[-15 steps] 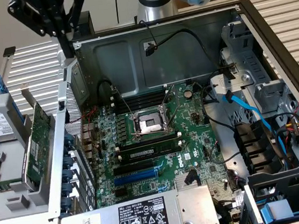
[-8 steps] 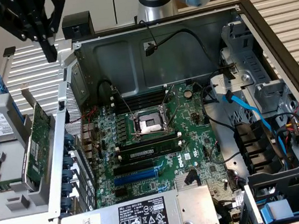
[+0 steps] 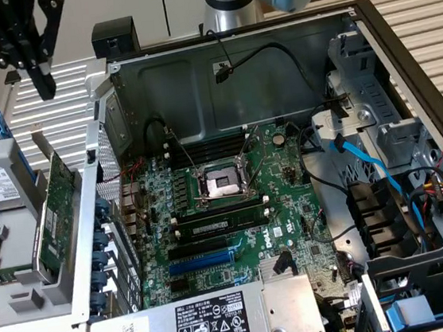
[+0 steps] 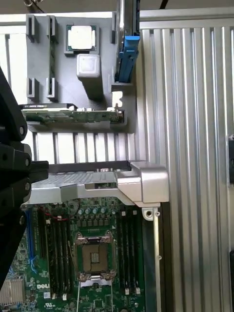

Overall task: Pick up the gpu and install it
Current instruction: 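Reach for the gpu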

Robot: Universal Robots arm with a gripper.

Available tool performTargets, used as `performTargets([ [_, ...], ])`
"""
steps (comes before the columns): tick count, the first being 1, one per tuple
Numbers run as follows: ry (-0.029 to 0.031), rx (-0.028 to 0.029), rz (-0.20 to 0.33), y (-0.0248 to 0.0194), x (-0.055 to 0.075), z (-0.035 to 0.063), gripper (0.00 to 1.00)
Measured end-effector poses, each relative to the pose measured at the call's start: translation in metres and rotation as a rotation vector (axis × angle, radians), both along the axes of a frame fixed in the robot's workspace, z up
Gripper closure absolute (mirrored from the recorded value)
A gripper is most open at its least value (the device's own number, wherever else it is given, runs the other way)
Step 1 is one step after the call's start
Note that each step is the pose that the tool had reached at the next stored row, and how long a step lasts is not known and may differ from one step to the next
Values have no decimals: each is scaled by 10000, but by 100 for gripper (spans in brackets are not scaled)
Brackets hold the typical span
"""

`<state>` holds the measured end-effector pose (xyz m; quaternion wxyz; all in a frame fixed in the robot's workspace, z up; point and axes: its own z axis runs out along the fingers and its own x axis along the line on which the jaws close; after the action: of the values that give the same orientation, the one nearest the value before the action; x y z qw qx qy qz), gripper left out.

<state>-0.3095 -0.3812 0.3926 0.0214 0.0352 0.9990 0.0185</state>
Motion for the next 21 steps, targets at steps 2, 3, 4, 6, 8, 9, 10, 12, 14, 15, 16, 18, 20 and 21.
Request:
performTargets([
  [2, 6, -1, 0, 0, -90, 0, 89],
  [3, 11, 0, 1, 0, -136, 0, 89],
  [4, 17, -1, 1, 0, -180, 0, 89],
  [6, 26, -1, 0, 0, -272, 0, 89],
  [8, 33, 0, 0, 0, -365, -1, 89],
  [9, 35, 0, 0, 0, -410, -1, 89],
  [10, 37, -1, 1, 0, -455, -2, 89],
  [12, 36, 0, 0, 0, -545, -5, 89],
  [14, 36, -1, 0, 0, -637, -7, 89],
  [15, 36, 0, 0, 0, -683, -8, 89],
  [16, 35, 0, 1, -1, -727, -10, 89],
  [18, 36, 0, 1, -10, -817, -13, 89],
  [20, 33, -1, 0, -29, -877, -21, 89],
  [21, 30, 0, 1, -43, -899, -27, 89],
])
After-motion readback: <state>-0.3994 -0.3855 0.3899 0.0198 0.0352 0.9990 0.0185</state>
